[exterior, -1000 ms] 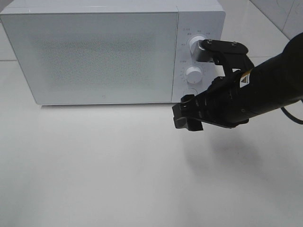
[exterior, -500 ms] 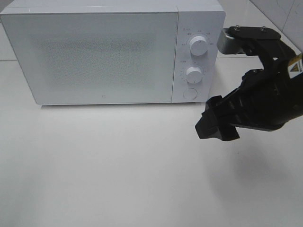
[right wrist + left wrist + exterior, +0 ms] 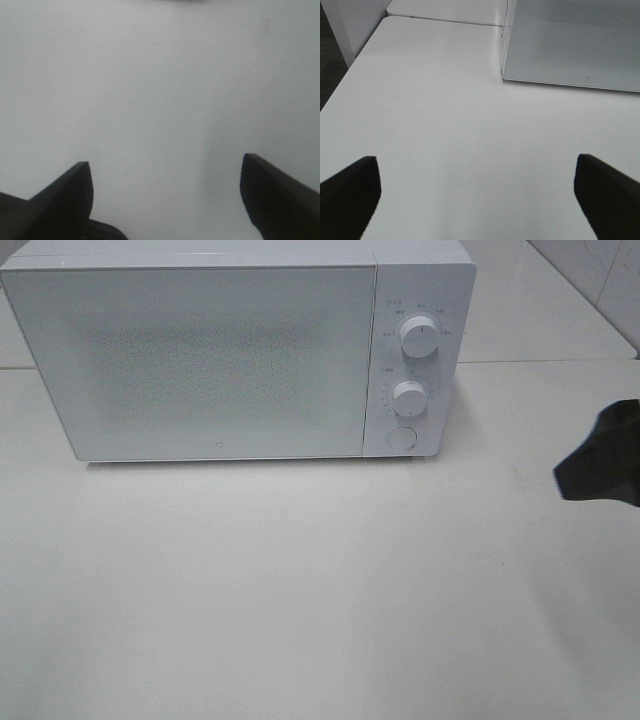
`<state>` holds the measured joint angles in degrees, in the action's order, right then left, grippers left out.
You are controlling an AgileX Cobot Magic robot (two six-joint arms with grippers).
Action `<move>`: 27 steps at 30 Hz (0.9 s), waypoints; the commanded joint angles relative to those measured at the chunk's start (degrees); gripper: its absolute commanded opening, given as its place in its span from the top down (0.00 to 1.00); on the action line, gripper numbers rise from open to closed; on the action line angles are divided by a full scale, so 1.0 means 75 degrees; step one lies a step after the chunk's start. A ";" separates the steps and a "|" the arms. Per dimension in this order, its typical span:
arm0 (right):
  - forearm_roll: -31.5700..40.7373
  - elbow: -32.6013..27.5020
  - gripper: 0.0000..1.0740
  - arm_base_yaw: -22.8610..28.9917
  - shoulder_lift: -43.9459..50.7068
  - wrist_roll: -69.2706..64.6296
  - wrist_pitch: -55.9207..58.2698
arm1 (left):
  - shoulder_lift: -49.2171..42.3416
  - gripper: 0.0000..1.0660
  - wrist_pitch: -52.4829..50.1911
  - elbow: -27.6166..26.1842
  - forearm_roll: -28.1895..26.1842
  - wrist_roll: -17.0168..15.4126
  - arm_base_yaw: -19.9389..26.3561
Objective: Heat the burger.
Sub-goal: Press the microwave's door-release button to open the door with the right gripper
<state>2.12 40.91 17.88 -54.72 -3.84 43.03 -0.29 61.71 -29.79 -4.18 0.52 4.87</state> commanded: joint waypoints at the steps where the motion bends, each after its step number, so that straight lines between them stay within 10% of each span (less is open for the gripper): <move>1: -0.0130 -0.0283 0.29 -0.0787 0.0718 0.0328 0.0290 | -0.0115 0.08 -0.0061 0.0015 -0.0015 -0.0023 0.0031; 11: -0.0206 -0.1230 0.29 -0.2414 0.3552 0.0512 0.0863 | -0.0115 0.08 -0.0061 0.0015 -0.0015 -0.0023 0.0031; 27: -0.0397 -0.1681 0.29 -0.2513 0.6937 0.0397 0.1597 | -0.0115 0.08 -0.0061 0.0015 -0.0015 -0.0023 0.0031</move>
<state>-0.46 28.53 -0.57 -6.25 -1.20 54.77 -0.29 61.71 -29.79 -4.18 0.52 4.87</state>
